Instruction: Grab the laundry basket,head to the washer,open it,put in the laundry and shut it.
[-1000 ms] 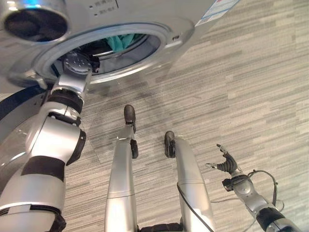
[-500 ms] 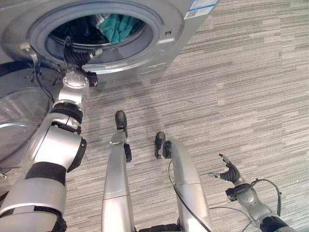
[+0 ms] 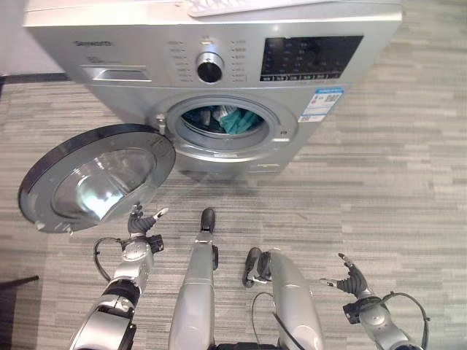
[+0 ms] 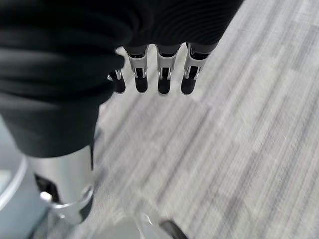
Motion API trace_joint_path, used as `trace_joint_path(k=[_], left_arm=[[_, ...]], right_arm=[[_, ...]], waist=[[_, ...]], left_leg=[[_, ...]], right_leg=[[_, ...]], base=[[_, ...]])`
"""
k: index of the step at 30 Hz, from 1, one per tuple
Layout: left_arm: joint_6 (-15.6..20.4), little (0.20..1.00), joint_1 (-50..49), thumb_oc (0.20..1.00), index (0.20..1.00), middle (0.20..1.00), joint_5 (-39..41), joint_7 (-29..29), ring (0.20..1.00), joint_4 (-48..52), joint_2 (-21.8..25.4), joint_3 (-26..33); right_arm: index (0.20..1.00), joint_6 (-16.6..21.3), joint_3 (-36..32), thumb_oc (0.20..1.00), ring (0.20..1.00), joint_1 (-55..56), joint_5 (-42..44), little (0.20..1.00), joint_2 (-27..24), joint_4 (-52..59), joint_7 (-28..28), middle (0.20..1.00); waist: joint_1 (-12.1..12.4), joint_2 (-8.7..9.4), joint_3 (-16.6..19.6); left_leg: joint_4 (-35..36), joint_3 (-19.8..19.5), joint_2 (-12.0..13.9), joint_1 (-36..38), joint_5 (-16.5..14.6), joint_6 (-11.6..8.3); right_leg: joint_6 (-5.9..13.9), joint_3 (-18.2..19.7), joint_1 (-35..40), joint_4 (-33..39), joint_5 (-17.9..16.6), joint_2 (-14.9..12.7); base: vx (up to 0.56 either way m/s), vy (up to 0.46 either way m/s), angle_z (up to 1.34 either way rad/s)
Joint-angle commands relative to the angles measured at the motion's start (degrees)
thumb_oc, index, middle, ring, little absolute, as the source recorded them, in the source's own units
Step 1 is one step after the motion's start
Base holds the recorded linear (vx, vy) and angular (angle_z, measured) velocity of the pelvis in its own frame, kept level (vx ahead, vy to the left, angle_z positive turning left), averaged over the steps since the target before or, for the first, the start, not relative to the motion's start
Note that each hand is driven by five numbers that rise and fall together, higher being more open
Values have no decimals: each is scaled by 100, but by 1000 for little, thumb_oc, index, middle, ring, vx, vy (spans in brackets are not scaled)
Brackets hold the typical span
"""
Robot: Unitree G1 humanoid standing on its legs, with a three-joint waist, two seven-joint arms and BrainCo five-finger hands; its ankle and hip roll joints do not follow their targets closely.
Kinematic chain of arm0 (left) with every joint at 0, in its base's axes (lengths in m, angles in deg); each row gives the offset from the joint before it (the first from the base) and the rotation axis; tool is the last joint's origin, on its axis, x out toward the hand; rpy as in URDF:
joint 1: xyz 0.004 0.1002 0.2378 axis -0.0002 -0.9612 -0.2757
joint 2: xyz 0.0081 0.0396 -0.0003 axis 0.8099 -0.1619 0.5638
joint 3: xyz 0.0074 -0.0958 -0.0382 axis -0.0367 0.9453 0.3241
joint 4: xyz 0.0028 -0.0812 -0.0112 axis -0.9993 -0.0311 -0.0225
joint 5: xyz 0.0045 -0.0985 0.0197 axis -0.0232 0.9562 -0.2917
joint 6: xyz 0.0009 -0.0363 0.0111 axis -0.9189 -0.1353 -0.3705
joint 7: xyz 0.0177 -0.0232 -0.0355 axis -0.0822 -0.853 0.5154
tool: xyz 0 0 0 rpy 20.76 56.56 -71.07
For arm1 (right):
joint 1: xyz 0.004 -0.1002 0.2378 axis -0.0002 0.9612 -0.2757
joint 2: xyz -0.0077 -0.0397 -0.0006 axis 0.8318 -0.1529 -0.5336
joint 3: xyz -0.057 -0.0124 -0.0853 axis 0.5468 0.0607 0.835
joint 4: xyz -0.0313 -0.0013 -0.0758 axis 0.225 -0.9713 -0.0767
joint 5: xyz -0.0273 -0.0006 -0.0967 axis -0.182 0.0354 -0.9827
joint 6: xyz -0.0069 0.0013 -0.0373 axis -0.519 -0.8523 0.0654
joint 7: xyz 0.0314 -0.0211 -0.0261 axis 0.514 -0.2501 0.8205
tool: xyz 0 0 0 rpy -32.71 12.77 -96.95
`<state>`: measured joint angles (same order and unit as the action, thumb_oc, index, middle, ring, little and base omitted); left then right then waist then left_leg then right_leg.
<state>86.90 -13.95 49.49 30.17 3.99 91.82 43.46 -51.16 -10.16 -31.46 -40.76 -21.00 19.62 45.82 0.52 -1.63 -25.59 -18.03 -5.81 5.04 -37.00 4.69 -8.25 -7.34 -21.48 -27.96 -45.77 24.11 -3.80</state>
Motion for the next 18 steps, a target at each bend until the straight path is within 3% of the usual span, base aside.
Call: trace_joint_path(k=[1, 2, 3, 4, 6, 9, 13, 16, 18], left_arm=[[408, 1000, 177, 1000, 1000, 1000, -316, -230, 1000, -68, 37, -12], [411, 1000, 88, 1000, 1000, 1000, -312, -280, 1000, -128, 18, 17], [412, 1000, 83, 1000, 1000, 1000, -311, -282, 1000, -128, 20, 17], [441, 1000, -314, 1000, 1000, 1000, -192, -531, 1000, -31, -146, 116], [402, 1000, -639, 1000, 1000, 1000, -182, -623, 1000, -46, -275, 266], [384, 1000, -686, 1000, 1000, 1000, -236, -635, 1000, -117, -327, 279], [368, 1000, -891, 1000, 1000, 1000, -488, -631, 1000, 1, -421, 277], [312, 1000, -945, 1000, 1000, 1000, -919, -594, 1000, 117, -420, 133], [262, 1000, -976, 1000, 1000, 1000, -1025, -657, 1000, 134, -449, 70]], right_arm=[[1000, 191, -210, 1000, 1000, 306, 695, 1000, -51, 17, -1, 1000], [1000, 188, -281, 1000, 1000, 342, 755, 1000, -2, 87, 9, 1000], [1000, 186, -279, 1000, 1000, 348, 755, 1000, -1, 91, 9, 1000], [1000, 143, -390, 1000, 1000, 382, 765, 1000, 76, 39, 126, 1000], [1000, 106, -439, 1000, 1000, 292, 687, 1000, 146, 57, 119, 1000], [1000, 90, -419, 1000, 1000, 201, 654, 1000, 188, 21, 108, 1000], [1000, 15, -289, 1000, 1000, -29, 350, 1000, 242, 116, 141, 1000], [1000, -35, -318, 1000, 1000, -52, 277, 1000, 268, 164, 149, 1000], [1000, -58, -355, 1000, 1000, -59, 252, 1000, 303, 110, 180, 1000]], waist=[[-472, 42, 254], [-593, 134, 380], [-589, 142, 370], [-533, 59, 645], [-438, 61, 921], [-411, 78, 980], [-292, 133, 1310], [-275, 130, 1498], [-292, 135, 1602]], left_leg=[[115, 757, 313, 397, 547, 280], [0, 1225, 344, 538, 324, 324], [-6, 1234, 344, 557, 312, 325], [143, 1472, 219, 838, 208, 474], [424, 1427, 52, 1259, 117, 538], [435, 1456, -10, 1354, 23, 571], [295, 1615, -241, 1677, -463, 712], [285, 1690, -380, 1946, -707, 816], [345, 1675, -529, 2225, -872, 932]], right_leg=[[688, 549, 573, 867, -367, 140], [770, 542, 833, 1183, -365, 48], [774, 550, 854, 1187, -362, 47], [846, 480, 1334, 2015, -759, 107], [998, 543, 1933, 2605, -886, -4], [1068, 581, 2083, 2741, -936, -67], [1302, 701, 2614, 3094, -1085, -354], [1458, 771, 2699, 2953, -1243, -525], [1565, 873, 2658, 2543, -1556, -673]], base=[[32, 27, 45], [59, -7, 37], [138, 120, 38], [145, 179, 36], [343, 265, 15], [212, 167, 2], [262, 218, 1], [231, 203, -1], [217, 213, 12]])
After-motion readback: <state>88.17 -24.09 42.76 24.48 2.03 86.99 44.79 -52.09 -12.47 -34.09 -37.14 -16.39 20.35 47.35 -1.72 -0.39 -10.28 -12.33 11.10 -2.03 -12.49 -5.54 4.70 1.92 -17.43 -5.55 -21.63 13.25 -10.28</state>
